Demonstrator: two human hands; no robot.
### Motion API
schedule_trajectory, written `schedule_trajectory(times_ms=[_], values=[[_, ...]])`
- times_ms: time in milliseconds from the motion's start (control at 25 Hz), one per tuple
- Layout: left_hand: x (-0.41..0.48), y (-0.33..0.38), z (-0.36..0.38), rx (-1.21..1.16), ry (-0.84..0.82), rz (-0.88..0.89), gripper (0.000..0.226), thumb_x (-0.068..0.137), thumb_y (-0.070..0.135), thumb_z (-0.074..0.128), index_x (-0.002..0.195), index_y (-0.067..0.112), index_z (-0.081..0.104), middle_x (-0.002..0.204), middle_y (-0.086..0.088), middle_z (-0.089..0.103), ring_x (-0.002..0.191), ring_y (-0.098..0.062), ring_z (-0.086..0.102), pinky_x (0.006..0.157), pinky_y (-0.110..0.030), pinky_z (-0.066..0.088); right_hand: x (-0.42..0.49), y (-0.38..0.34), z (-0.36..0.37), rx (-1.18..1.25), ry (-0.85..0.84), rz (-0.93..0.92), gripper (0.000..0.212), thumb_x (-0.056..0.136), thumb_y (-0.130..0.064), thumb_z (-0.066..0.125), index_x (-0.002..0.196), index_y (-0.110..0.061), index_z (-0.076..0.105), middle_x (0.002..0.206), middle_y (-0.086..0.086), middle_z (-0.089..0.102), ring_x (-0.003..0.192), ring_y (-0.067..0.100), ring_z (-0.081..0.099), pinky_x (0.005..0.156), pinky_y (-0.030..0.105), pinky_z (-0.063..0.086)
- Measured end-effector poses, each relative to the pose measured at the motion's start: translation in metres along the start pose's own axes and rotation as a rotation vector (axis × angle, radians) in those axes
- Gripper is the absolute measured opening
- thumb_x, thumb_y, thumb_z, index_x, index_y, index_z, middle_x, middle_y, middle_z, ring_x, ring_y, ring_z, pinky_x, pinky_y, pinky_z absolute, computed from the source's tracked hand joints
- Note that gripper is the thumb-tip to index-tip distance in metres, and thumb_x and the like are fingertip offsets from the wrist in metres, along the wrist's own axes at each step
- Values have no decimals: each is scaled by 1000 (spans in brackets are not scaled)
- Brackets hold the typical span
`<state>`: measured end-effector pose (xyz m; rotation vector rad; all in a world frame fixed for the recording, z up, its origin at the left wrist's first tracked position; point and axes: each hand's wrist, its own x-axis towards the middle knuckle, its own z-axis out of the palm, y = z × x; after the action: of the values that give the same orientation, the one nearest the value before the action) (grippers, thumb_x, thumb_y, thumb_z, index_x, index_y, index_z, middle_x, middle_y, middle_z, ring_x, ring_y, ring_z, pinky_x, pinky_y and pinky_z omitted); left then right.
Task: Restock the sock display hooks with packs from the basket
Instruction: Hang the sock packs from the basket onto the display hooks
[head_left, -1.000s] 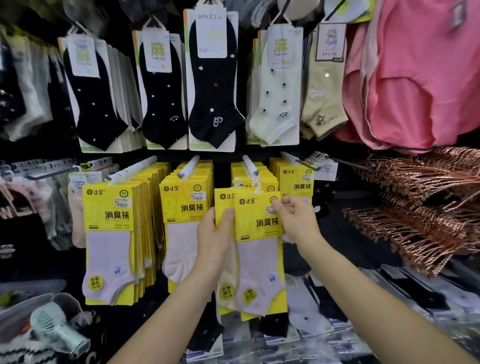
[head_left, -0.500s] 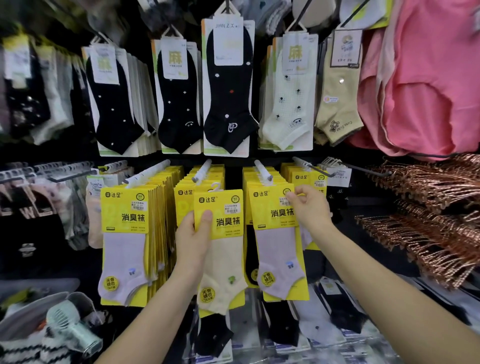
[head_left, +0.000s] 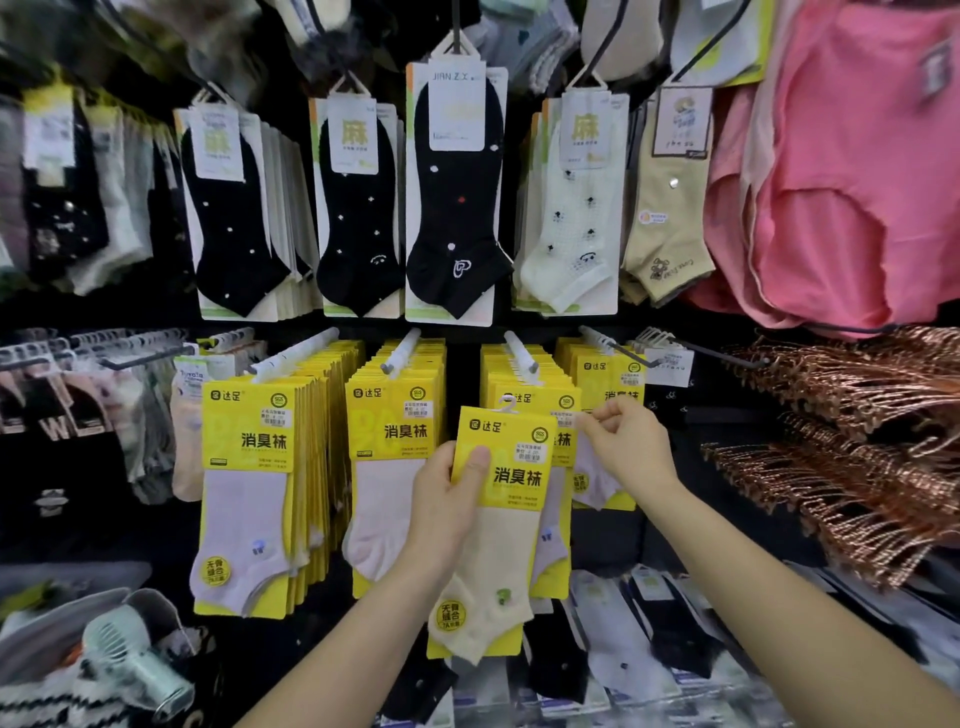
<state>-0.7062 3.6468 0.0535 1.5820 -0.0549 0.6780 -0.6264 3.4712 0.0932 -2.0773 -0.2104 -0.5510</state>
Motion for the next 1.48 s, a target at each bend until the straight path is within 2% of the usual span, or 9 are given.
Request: schedule_trajectory(times_ms=[240, 320, 440, 560, 680, 960, 1200, 1400, 1480], values=[[-4, -2, 26, -7, -33, -57, 11, 94, 22, 54, 94, 17, 63, 98, -8, 70, 93, -25, 66, 81, -41, 54, -26, -8, -5, 299, -197, -56, 17, 90, -38, 56, 84, -22, 59, 77, -3, 69, 73, 14, 66, 68, 29, 55], [-5, -1, 33, -11, -30, -47, 9, 94, 22, 54, 90, 23, 61, 96, -4, 70, 90, -20, 66, 76, -33, 55, -30, -7, -2, 355, -219, -23, 3, 91, -27, 58, 90, -24, 58, 88, 4, 72, 86, 23, 69, 80, 43, 56], [-3, 3, 39, 14, -47, -14, 9, 94, 21, 53, 90, 25, 60, 93, 2, 68, 84, -11, 65, 67, -19, 52, -30, -4, -1, 505, -224, 163, 15, 93, -24, 57, 101, -13, 61, 97, 6, 71, 96, 27, 67, 88, 51, 52], [-1, 5, 45, 10, -69, -19, 9, 94, 19, 54, 90, 26, 58, 91, 6, 66, 83, -7, 64, 68, -18, 52, -30, -1, -2, 563, -207, 227, 18, 95, -23, 54, 99, -7, 63, 94, 8, 70, 84, 20, 68, 66, 33, 57], [2, 2, 47, -1, -34, -43, 14, 92, 13, 56, 104, 20, 54, 97, 8, 60, 87, -1, 58, 70, -13, 47, -20, -4, -10, 533, -93, 205, 15, 96, -19, 52, 91, -8, 61, 79, 4, 67, 56, 11, 63, 41, 22, 45], [15, -1, 34, -26, 162, -22, 24, 90, 10, 57, 112, 19, 51, 114, 0, 57, 97, -5, 57, 76, -9, 46, 8, -21, -2, 368, -69, 101, 19, 93, -23, 56, 90, -6, 65, 84, 4, 68, 81, 20, 62, 75, 34, 51], [43, 14, 42, 106, 132, -1, 57, 90, 26, 58, 141, 16, 35, 144, 0, 39, 133, -13, 35, 109, -33, 34, 11, -23, 15, 246, -70, 39, 19, 92, -25, 58, 79, -11, 62, 73, 2, 66, 74, 24, 61, 63, 30, 47], [49, 10, 46, 171, 5, -6, 62, 90, 30, 59, 144, 20, 30, 143, 2, 40, 129, -12, 39, 98, -24, 36, 6, -11, 14, 114, -69, -7, 27, 86, -38, 63, 76, -13, 62, 78, 2, 69, 71, 15, 61, 59, 30, 46], [48, 8, 45, 144, 3, 1, 60, 90, 29, 59, 143, 19, 32, 138, 2, 46, 126, -12, 43, 98, -26, 39, 3, -8, 14, 106, -40, 19, 31, 80, -43, 69, 93, -18, 55, 84, -5, 61, 76, 10, 57, 58, 24, 42]])
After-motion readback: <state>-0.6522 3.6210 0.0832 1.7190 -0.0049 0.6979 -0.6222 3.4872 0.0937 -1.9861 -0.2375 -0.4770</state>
